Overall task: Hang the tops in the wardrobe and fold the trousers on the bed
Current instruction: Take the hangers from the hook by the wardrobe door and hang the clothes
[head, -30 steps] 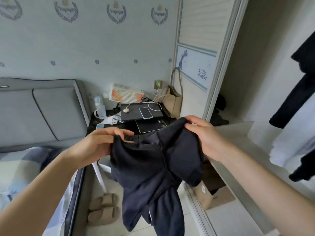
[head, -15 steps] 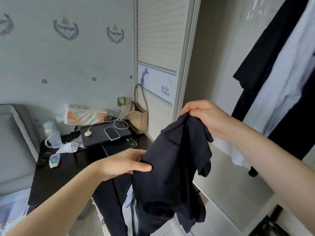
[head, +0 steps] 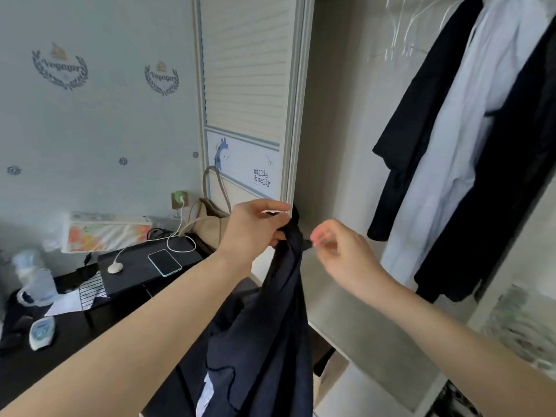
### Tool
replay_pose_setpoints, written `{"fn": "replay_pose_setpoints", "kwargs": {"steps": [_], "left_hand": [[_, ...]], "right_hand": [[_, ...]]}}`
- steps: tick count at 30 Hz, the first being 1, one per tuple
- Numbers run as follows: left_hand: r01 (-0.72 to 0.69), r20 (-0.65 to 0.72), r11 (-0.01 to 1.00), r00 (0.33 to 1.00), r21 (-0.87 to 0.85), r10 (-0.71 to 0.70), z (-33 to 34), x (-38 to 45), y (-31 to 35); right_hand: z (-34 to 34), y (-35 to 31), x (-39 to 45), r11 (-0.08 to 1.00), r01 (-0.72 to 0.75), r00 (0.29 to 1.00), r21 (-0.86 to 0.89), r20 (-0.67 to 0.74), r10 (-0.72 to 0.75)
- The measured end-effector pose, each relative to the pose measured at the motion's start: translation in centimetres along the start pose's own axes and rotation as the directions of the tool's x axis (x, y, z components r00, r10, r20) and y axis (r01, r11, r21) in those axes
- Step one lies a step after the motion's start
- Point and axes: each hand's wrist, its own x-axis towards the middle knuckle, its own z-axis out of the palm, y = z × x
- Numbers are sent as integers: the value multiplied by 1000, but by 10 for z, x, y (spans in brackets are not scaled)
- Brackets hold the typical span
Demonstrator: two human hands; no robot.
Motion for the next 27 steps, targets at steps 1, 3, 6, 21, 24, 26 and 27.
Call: {"fn": "replay_pose_setpoints", "kwargs": {"steps": [1, 3, 6, 21, 24, 26, 27], "left_hand": [[-1, -15, 1000, 1000, -20, 1, 3, 2, 5], [-5, -9, 998, 1000, -58, 5, 6, 3, 15], [11, 64, 994, 998, -106, -4, 9, -3, 25], [-183, -29, 973, 982, 139, 188, -54, 22, 41], [-183, -20, 952, 981, 246, 193, -73, 37, 34], [-197, 52, 924, 980, 329, 191, -78, 39, 26], [-220, 106, 896, 975, 386, 194, -78, 38, 22]], "right_hand": [[1, -9, -5, 996, -36, 999, 79, 30, 34], [4, -22, -12, 967, -141, 982, 213, 153, 109], [9, -28, -12, 951, -230, 963, 206, 187, 192], [-12, -2, 5, 985, -149, 967, -85, -223, 127], [-21, -1, 12, 989, -150, 954, -14, -266, 141], [-27, -8, 18, 948, -230, 936, 220, -215, 277], [-29, -15, 20, 899, -282, 921, 336, -166, 352]]}}
